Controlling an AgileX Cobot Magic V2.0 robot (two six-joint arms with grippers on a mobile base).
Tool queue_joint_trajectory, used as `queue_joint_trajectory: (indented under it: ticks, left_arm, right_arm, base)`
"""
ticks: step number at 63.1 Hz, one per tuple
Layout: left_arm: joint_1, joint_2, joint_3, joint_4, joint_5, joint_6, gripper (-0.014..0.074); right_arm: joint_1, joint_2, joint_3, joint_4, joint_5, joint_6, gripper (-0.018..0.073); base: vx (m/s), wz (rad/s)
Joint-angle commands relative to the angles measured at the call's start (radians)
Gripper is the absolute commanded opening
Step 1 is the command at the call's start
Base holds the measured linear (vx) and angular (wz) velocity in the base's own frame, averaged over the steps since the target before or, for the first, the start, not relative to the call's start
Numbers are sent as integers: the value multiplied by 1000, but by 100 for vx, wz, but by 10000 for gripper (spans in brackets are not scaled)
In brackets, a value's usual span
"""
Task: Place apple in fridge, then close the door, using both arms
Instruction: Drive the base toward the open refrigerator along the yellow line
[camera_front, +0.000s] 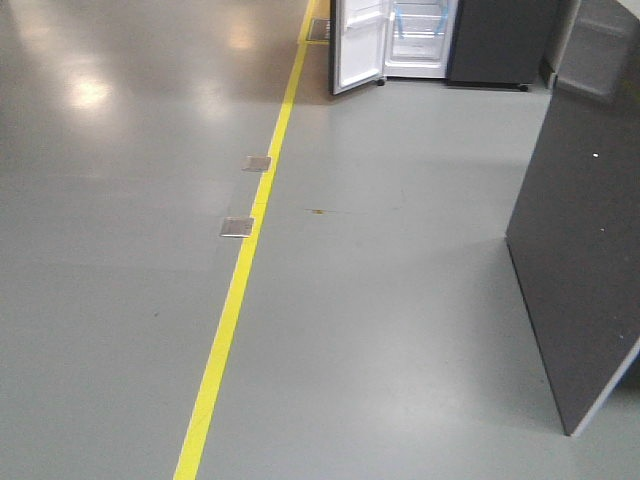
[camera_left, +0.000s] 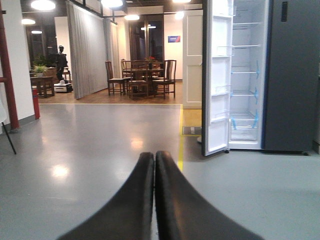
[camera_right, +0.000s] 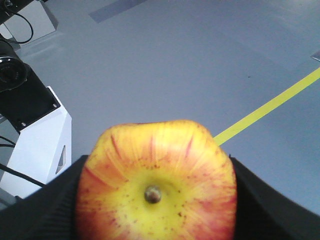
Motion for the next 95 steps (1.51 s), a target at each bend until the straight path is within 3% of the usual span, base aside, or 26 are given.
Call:
queue_joint_trajectory:
  ticks: [1, 95]
  left_arm:
    - [1, -14, 21, -9, -73, -7, -6]
    - [1, -14, 21, -9, -73, -7, -6]
  right_arm:
    - [1, 13, -24, 54, -47, -2, 367]
    - [1, 13, -24, 54, -47, -2, 367]
  base:
    - [12, 20]
    - [19, 0]
